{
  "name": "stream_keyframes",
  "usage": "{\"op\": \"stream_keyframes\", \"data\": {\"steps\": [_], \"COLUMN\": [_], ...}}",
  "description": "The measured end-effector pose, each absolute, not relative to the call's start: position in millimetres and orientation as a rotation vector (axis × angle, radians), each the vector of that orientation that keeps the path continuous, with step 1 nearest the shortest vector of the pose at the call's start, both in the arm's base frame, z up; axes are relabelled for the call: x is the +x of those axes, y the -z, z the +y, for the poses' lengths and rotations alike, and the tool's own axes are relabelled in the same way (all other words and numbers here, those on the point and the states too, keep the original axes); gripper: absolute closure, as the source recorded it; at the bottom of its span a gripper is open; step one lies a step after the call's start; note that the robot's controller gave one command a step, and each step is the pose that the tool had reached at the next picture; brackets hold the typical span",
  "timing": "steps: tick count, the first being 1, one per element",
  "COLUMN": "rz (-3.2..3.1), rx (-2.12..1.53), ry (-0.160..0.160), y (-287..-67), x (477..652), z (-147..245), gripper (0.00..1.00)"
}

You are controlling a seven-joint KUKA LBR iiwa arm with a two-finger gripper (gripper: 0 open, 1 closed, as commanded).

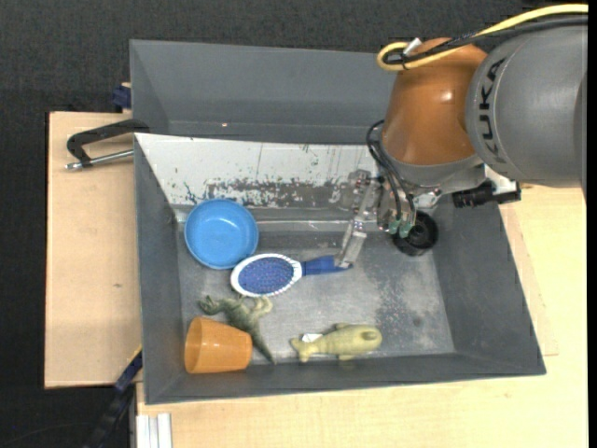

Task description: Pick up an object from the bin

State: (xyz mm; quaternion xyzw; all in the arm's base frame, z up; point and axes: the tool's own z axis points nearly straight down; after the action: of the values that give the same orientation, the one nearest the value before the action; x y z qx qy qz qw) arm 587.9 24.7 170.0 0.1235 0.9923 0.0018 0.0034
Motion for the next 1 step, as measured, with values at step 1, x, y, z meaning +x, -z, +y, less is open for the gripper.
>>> {"op": "stream_keyframes", "data": {"steps": [1], "rz": [3.136], "rx": [0.285], "ry": [-0.001], "y": [-66.2], "x": [585.3], "z": [40.4], "gripper": [0.00]}}
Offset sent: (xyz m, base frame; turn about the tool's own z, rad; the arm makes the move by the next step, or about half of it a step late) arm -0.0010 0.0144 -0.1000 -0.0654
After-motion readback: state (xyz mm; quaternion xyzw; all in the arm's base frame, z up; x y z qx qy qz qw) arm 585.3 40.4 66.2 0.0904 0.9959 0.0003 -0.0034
